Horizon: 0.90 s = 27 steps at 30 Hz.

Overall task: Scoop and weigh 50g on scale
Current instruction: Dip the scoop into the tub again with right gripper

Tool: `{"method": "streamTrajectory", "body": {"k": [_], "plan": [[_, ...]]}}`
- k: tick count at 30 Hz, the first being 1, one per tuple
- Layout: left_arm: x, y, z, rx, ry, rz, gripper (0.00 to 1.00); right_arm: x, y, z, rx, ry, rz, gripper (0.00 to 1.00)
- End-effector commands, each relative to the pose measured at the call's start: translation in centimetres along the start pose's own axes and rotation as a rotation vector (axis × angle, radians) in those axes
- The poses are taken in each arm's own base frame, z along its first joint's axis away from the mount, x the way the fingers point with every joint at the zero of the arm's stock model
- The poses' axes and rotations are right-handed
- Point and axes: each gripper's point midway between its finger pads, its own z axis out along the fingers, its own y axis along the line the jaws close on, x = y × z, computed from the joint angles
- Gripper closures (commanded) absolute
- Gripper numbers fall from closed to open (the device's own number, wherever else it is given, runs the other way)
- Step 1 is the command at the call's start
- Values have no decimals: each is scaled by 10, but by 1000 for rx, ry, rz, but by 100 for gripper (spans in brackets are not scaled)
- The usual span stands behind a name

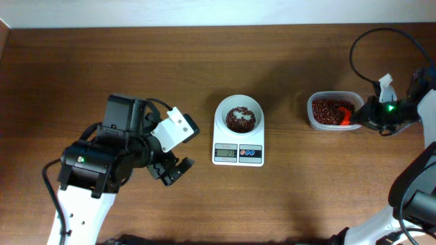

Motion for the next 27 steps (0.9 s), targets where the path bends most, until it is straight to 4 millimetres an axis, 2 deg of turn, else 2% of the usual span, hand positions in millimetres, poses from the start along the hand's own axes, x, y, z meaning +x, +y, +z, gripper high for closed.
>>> {"method": "streamTrajectory", "body": {"k": [1,4,14,17,22,27], "plan": [[-5,1,-5,-5,-22,19,1,15,7,17,-80,41,33,96],[-5,1,-5,-5,-22,19,1,9,26,15,-196,9,32,96],[-5,0,-5,-5,-21,19,1,0,12,27,-192,-11,34,96],[-5,0,-5,-5,-21,19,1,-4,5,15,-239,-49,76,96],[-5,1,-5,-5,-22,19,1,-12,6,-6,-373,-134,104,96],[-5,0,-5,-5,-21,19,1,-4,-2,-15,-393,-134,125,96]]}}
